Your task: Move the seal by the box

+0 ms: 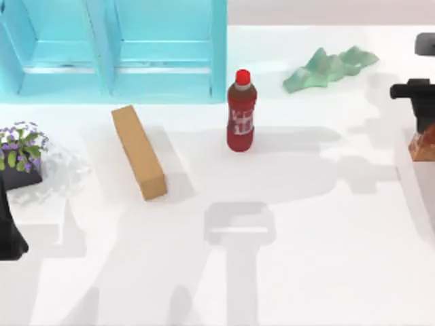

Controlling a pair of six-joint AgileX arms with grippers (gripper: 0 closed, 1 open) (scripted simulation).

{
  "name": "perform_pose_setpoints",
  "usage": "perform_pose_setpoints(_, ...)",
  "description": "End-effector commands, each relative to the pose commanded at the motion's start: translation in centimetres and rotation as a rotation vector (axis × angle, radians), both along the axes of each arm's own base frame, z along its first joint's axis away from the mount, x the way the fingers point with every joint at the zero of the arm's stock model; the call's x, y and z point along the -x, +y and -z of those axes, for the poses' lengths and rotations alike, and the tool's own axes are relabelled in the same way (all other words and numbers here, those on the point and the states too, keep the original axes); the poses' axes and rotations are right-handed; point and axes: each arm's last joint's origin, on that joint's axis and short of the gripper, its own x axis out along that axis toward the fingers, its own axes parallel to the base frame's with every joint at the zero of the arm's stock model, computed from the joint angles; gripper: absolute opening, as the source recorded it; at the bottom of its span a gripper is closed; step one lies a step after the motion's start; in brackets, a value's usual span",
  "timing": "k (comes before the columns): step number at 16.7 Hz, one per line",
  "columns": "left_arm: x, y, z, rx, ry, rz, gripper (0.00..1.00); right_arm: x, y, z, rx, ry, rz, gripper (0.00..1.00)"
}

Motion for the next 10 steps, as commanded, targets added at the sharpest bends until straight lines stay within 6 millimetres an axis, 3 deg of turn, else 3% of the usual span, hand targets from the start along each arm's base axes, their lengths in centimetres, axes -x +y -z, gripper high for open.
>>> perform_pose_setpoints(5,0.00,0.00,0.00,0.000,0.000,0.000,1.00,0.00,0.00,0.00,0.000,0.000,0.000,0.98)
perform_pose_setpoints(10,0.00,0.00,0.00,0.000,0.000,0.000,1.00,0.00,0.00,0.00,0.000,0.000,0.000,1.00)
